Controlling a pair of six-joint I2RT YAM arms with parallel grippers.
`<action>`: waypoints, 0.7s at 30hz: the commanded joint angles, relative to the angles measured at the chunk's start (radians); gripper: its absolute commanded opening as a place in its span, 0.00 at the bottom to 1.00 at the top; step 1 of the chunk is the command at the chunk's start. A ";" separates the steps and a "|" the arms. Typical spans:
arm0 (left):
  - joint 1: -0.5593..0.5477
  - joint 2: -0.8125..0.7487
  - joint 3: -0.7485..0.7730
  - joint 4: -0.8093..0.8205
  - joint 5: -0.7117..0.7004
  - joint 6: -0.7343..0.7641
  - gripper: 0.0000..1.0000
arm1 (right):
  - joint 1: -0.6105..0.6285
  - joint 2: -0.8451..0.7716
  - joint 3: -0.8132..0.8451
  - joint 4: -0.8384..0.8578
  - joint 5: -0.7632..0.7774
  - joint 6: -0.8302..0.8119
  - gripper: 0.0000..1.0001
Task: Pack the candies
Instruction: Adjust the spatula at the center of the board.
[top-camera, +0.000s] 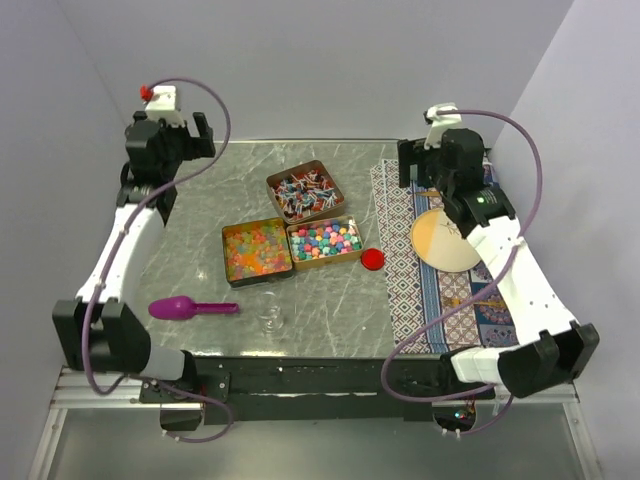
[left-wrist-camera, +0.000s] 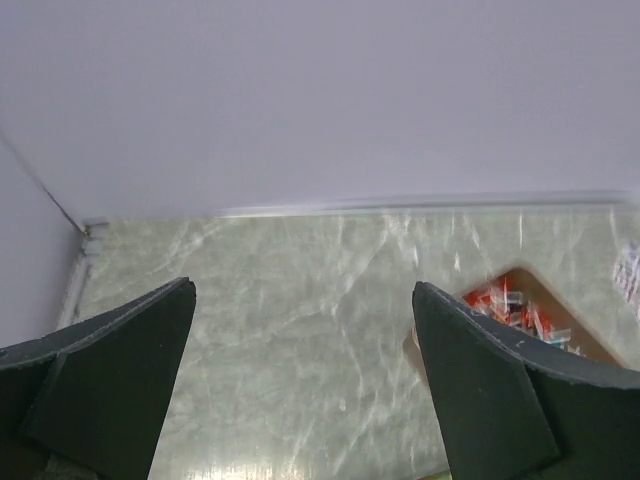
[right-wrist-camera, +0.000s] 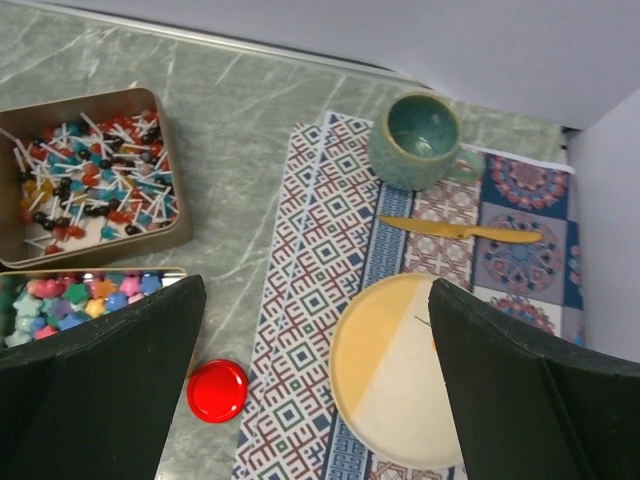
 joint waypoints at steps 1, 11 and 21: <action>0.030 0.137 0.176 -0.298 0.145 0.067 0.97 | 0.009 0.063 0.066 0.088 -0.100 -0.019 1.00; 0.159 0.248 0.368 -0.688 0.355 0.296 0.97 | 0.010 0.059 -0.012 0.098 -0.329 -0.053 1.00; 0.205 0.215 0.207 -1.016 0.433 0.694 0.99 | 0.009 0.054 -0.045 0.068 -0.394 -0.075 1.00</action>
